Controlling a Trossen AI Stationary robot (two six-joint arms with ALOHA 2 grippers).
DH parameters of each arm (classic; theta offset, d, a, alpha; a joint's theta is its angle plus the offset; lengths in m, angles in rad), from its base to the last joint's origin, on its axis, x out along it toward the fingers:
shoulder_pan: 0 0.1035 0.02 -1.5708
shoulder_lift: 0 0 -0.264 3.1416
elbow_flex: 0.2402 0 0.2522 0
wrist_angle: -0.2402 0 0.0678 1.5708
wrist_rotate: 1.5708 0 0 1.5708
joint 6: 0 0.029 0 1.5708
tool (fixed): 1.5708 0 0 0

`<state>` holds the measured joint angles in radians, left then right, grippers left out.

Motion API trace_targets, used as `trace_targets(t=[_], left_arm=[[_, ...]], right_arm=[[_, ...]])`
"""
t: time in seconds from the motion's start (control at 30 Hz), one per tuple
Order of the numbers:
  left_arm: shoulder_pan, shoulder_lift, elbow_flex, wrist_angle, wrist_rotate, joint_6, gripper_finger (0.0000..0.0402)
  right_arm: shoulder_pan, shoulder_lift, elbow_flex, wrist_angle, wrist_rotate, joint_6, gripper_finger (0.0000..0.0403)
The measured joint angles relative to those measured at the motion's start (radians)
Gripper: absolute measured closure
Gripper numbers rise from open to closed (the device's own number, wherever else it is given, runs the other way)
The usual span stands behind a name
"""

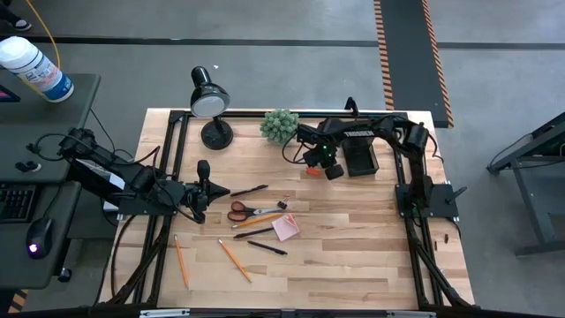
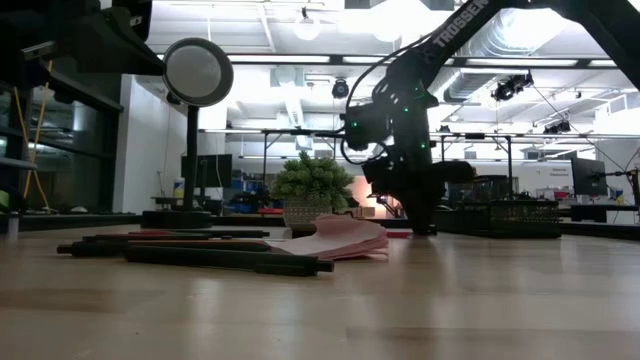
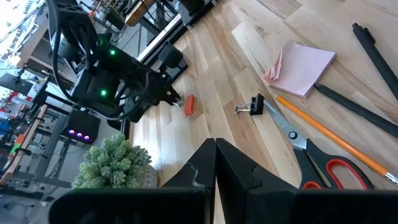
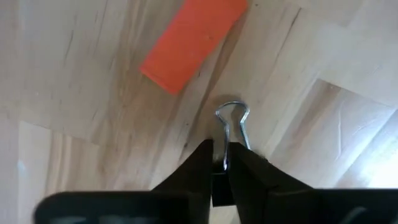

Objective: Pick and place office supplies into organizer
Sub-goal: Put the top binder clip into the desk organizer

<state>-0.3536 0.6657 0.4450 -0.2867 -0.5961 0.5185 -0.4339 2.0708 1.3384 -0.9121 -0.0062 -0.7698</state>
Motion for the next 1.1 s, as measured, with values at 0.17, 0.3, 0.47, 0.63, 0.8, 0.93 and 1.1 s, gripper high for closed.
trace_targets(t=[0.17,0.3,0.47,0.63,0.8,0.93,1.1], left_arm=[[0.0,0.0,0.0,0.0,0.0,0.0,0.0401],[0.0,0.0,0.0,0.0,0.0,0.0,0.0401],[0.0,0.0,0.0,0.0,0.0,0.0,0.0401],[0.0,0.0,0.0,-0.001,0.0,0.0,0.0401],[0.0,0.0,0.0,-0.001,0.0,0.0,0.0401],[0.0,0.0,0.0,-0.002,0.0,0.0,0.0401],[0.0,0.0,0.0,-0.002,0.0,0.0,0.0401]], right_arm=[[0.006,0.0,-0.001,-0.003,-0.013,-0.013,0.0395],[0.023,0.004,0.02,-0.033,0.034,-0.018,0.04],[0.04,0.015,0.106,-0.124,0.092,-0.014,0.0402],[0.044,0.012,0.221,-0.193,0.132,0.004,0.0402],[0.022,0.013,0.322,-0.28,0.191,0.107,0.0403],[-0.029,0.011,0.383,-0.347,0.272,0.294,0.0403],[-0.115,0.01,0.397,-0.41,0.33,0.453,0.0403]])
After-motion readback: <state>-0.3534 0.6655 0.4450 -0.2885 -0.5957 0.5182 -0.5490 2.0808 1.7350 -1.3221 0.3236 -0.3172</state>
